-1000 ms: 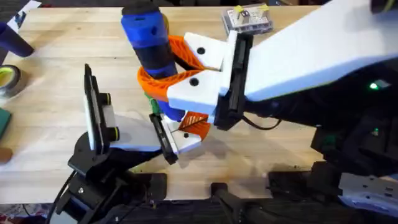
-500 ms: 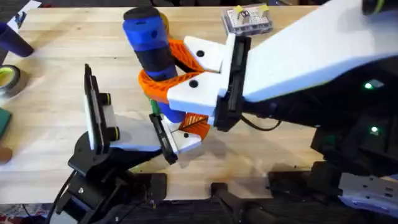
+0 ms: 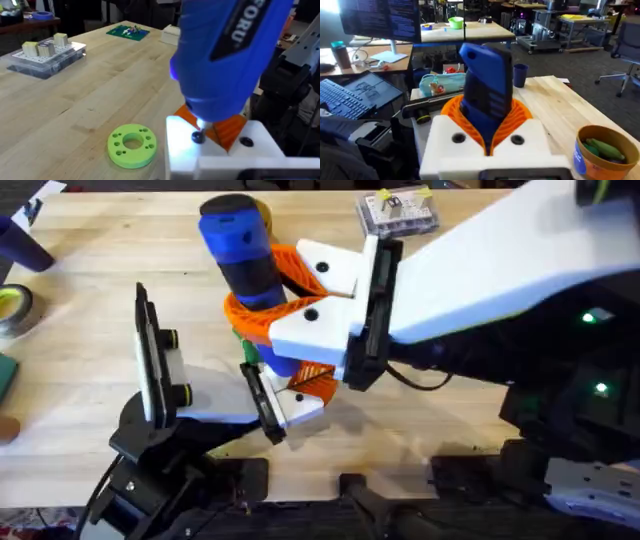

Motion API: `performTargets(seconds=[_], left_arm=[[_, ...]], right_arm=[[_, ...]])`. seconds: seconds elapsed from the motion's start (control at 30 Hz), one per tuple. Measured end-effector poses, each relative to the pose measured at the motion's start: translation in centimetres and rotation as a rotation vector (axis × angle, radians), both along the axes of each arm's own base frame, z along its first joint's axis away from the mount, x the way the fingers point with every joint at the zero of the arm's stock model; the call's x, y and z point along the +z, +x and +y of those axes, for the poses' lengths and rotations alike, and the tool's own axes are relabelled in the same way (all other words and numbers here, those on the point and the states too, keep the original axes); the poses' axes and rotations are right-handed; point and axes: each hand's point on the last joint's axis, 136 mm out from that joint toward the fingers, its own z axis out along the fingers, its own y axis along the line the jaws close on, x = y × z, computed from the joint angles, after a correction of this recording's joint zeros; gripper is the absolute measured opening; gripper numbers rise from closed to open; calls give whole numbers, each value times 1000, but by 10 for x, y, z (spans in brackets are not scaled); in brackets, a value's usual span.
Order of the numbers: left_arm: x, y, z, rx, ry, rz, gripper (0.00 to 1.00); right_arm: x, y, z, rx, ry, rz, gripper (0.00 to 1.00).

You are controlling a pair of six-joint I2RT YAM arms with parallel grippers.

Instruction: Pick up the gripper from the table and insert it into the empty holder that is missing its gripper. Then pick up a screw, insert it into the mounting hole, and use the screwdriver to tighten it. Finally, clean up the table by picking up the vegetable and placing it into the bucket.

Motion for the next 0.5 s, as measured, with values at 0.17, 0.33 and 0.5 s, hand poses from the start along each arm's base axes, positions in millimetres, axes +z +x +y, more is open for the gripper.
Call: performTargets(seconds=[0.17,0.33,0.5], left_arm=[[0,0,0,0,0,0,14],[0,0,0,0,0,0,14],[0,0,0,0,0,0,14]], right_arm=[[1,0,0,0,2,-1,24],[5,0,0,0,19,-12,24],[9,-1,-1,0,33,-22,24]])
